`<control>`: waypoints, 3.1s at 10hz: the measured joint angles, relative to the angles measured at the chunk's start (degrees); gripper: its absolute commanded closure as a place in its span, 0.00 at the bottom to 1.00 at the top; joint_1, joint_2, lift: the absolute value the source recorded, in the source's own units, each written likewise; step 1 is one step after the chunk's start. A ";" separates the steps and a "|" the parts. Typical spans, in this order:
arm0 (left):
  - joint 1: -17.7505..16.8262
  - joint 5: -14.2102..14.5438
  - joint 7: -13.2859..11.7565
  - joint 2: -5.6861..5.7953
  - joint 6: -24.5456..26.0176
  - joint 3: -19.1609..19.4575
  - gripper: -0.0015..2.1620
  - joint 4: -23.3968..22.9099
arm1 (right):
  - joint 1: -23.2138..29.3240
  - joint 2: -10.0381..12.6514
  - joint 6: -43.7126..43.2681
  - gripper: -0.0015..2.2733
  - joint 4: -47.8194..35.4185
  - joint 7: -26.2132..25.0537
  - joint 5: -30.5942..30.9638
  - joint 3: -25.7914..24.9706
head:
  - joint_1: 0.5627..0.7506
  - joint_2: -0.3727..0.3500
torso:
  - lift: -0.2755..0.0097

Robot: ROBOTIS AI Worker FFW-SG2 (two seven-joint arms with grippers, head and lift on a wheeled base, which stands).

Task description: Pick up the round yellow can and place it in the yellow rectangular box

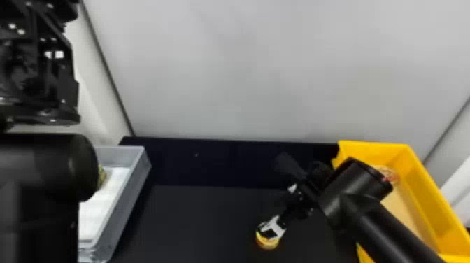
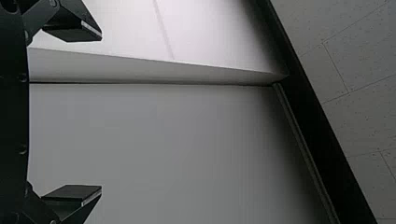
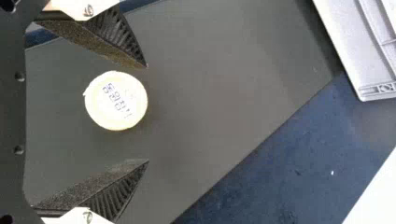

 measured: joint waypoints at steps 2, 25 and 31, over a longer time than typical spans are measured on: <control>-0.02 -0.03 0.01 -0.08 0.01 -0.06 0.06 0.00 | 0.01 0.26 -0.50 0.02 0.89 0.21 0.43 -0.19 | 0.53 0.59 | 0.93; -0.87 0.05 0.10 -1.00 -0.98 -1.34 0.06 1.17 | -0.15 2.00 -10.06 0.05 11.74 -0.66 0.51 0.84 | 0.53 0.59 | 0.93; -0.90 0.18 0.03 -0.97 -1.29 -1.38 0.06 1.38 | -1.03 1.35 -11.73 0.27 12.64 -0.96 1.17 3.95 | 0.53 0.59 | 0.93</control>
